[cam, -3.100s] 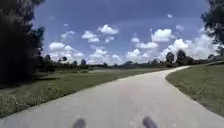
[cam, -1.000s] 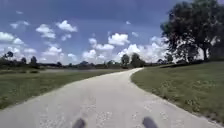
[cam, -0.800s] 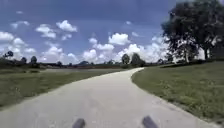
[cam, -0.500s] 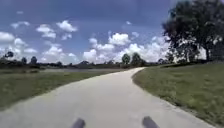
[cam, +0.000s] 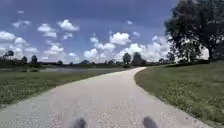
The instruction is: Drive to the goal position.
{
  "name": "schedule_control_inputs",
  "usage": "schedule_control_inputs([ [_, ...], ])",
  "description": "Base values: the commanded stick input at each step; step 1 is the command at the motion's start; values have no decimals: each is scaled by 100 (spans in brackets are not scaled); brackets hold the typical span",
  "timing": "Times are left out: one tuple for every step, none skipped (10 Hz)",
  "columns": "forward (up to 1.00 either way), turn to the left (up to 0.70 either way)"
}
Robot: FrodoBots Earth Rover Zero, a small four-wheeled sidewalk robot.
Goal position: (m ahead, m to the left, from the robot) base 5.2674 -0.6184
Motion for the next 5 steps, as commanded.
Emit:
schedule_control_inputs([
  [70,0],
  [70,0],
  [70,0],
  [70,0],
  [70,0],
])
